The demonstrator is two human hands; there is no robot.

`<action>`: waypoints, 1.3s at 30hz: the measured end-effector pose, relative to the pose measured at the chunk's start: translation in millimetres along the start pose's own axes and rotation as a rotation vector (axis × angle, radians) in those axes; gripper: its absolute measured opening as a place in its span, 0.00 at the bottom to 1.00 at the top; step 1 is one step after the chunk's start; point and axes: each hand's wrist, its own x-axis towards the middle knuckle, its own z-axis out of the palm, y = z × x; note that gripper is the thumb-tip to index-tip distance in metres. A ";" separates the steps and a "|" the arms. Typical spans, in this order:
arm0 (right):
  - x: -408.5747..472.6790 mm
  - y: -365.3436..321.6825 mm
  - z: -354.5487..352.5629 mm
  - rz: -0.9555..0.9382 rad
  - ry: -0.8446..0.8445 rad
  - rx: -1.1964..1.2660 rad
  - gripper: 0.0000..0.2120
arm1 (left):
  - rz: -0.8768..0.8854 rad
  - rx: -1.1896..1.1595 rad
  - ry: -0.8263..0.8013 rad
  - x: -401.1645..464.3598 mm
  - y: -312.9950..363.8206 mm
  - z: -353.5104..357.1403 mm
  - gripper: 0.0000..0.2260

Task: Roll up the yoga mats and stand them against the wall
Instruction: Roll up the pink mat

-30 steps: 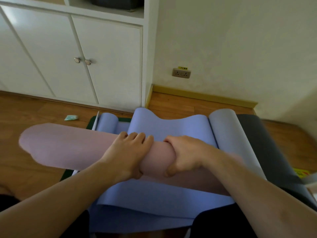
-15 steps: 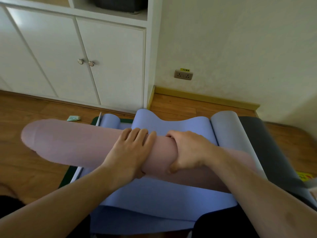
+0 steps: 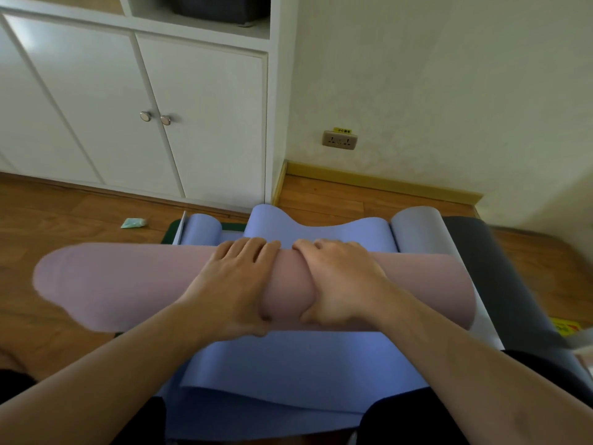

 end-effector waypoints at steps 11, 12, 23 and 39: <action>-10.2 -5.7 3.0 0.013 -0.071 -0.032 0.59 | -0.006 0.047 -0.054 7.2 0.9 -7.9 0.36; -10.1 -8.6 4.6 0.002 -0.046 -0.106 0.61 | -0.017 0.007 -0.059 7.2 -2.6 -10.0 0.36; -7.4 8.3 -10.5 0.127 -0.137 0.300 0.44 | 0.063 0.133 0.120 -10.9 20.9 -3.9 0.53; -7.7 -1.5 -5.3 0.053 0.043 0.037 0.45 | 0.048 0.104 0.070 -2.4 6.3 -7.0 0.55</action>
